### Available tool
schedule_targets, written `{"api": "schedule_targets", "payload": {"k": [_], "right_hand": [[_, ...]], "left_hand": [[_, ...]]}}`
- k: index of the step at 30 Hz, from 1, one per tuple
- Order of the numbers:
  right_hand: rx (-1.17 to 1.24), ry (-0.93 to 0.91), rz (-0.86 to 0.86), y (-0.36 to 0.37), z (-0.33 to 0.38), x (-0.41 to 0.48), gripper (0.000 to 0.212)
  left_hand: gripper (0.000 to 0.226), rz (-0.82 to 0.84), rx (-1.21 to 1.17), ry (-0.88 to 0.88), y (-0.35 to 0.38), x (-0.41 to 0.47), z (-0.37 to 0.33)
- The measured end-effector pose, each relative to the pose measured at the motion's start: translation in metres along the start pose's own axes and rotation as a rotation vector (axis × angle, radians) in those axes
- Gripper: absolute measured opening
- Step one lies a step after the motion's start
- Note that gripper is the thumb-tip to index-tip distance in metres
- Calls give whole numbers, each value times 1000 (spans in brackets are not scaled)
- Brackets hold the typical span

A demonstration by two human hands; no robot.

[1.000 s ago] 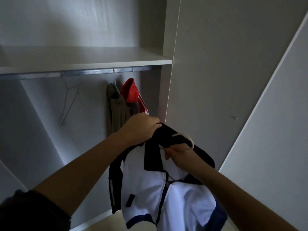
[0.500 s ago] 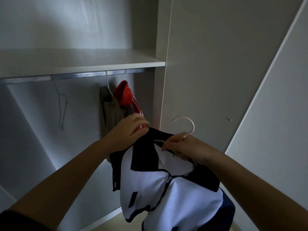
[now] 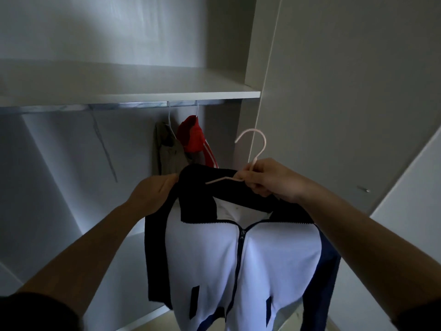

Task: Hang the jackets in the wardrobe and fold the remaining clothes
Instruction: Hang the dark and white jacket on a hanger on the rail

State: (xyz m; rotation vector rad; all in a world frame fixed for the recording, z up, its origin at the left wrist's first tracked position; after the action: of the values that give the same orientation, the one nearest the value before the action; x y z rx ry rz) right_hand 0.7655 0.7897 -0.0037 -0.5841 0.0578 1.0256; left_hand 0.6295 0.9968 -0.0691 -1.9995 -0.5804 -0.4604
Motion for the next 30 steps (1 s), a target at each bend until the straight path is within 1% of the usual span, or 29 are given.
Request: {"api": "schedule_targets", "payload": {"k": [2,5,7,8,10,11,13,15,18,19,21,22,23,25,27,28,30], "right_hand": [[-19,-4,19,13,9,19,21],[-77,-10,-23,38,24,51,26],[-91,-12,-46,58,33,76,27],[-104,-13,-54,68,38,88,26],[-130,-12,-62,84,44,111,26],[-140,-10,-61,91,46,122,27],[-154,1,-50,105,49,139,27],[-131,16,-48,117,51,156,27],[-93,63,-74,128,50,181,31],[-98,80,-82,130,49,188,32],[-112,96,-97,132,48,202,34],[-113,98,-105,132,48,209,35],[-110,101,-109,132,47,215,34],[-101,106,-102,134,42,227,31],[-105,111,-80,138,36,237,27],[-104,116,-70,139,32,240,25],[-92,137,-60,140,19,245,24]], "left_hand": [[35,41,-36,-68,-6,-3,30],[35,59,-181,-69,-14,1,58],[34,-17,-298,-112,-25,11,75],[31,-47,-292,-132,-32,18,85],[19,-28,-99,-120,-46,34,101],[19,-10,-47,-134,-51,40,110],[28,-10,-65,-204,-55,47,132],[33,-57,-56,-294,-58,52,154],[34,-95,43,-347,-62,52,179],[31,-71,167,-306,-65,52,185],[18,-1,468,-134,-68,55,195],[16,20,570,-77,-68,57,204],[25,57,613,-101,-67,57,216],[52,165,634,-282,-64,54,246],[70,294,638,-436,-57,50,270],[76,335,642,-459,-54,50,277],[83,328,588,-467,-50,57,281]]}}
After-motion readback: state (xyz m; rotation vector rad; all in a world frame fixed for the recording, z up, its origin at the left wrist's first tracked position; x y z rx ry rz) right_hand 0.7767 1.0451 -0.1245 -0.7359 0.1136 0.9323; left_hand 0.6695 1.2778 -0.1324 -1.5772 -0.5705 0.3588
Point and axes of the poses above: each hand's wrist, its own x-axis towards the middle knuckle, its own y-axis out of the palm, z = x × y, the point moved 8 cm from there along x, towards the middle knuckle, and after that the axes turned 15 degrees about y, right-handed, at the moved point
